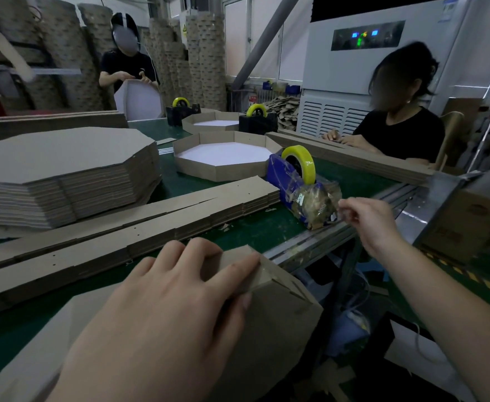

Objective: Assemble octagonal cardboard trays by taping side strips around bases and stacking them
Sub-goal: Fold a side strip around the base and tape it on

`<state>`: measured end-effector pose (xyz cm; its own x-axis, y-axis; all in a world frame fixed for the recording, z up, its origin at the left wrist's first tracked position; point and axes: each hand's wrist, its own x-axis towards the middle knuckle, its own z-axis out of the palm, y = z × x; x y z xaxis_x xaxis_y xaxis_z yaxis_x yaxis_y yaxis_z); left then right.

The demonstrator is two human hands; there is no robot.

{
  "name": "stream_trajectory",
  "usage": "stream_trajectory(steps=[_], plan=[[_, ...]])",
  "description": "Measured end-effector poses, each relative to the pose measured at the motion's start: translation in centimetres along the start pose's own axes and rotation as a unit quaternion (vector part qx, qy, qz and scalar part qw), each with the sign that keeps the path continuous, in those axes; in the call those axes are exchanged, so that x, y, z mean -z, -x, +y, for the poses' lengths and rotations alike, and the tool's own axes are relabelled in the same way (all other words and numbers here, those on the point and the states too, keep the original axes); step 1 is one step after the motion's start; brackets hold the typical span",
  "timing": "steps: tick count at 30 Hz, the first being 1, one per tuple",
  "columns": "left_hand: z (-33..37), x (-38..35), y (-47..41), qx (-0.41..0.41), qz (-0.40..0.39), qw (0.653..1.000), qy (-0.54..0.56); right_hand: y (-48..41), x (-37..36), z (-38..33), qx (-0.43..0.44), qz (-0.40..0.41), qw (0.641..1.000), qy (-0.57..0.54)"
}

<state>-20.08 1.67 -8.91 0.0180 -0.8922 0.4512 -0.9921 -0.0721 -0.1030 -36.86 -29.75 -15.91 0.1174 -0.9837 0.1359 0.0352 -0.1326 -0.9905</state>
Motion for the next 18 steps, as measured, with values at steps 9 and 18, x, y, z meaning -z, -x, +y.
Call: stream_trajectory(steps=[9,18], plan=[[-0.1,0.3,0.2,0.002,-0.008,1.000,0.004,0.7,0.4,-1.5,-0.020,0.108,0.969,0.221],[-0.1,0.6,0.5,0.010,-0.045,0.999,0.019,4.6,-0.7,-4.6,0.163,0.024,0.928,0.335]])
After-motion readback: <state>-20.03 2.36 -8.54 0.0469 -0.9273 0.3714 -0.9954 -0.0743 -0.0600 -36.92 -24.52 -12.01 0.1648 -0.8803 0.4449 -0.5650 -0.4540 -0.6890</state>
